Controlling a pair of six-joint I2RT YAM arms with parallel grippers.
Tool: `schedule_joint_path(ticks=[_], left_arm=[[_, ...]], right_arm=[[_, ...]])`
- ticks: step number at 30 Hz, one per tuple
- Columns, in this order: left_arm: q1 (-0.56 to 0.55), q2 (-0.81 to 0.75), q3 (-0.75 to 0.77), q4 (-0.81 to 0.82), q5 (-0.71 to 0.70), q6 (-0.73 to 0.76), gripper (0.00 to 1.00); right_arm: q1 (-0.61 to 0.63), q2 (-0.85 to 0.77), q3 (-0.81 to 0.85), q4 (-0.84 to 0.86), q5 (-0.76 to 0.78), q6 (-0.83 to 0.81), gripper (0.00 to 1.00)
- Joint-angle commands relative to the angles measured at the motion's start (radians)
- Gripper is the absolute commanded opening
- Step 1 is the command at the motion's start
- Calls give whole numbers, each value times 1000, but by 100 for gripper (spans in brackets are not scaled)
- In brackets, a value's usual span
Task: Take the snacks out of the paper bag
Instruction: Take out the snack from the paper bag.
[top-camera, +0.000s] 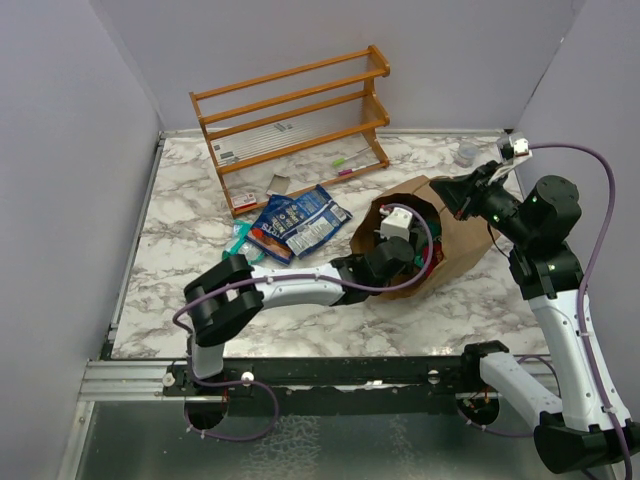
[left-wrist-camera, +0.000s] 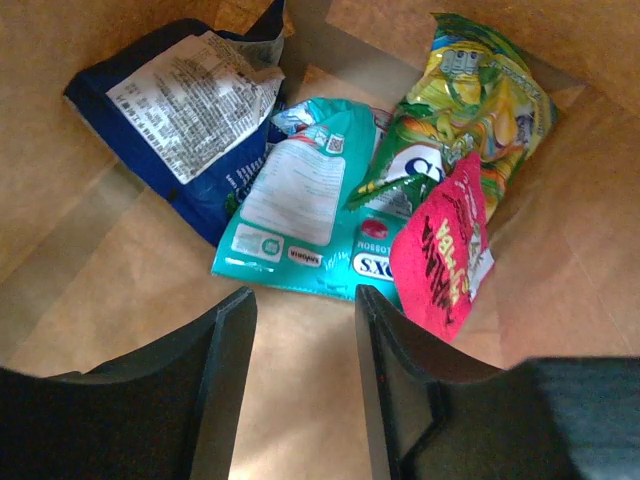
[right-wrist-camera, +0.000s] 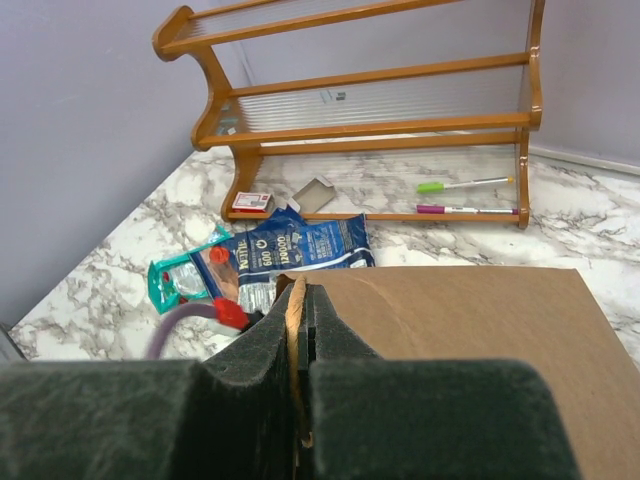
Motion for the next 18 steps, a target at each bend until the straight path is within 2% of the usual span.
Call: schedule_joint_path(ticks=[1,12,18], left_arm=[[26,79,86,4,-22,0,49],[80,189,135,59,-97,-19,64],[97,246,210,43,-92,-41,84]], right_arm=[[2,-12,3,31,-18,8,2],[2,-15,0,28,-12,2,2],[2,-11,-3,32,-17,4,2]])
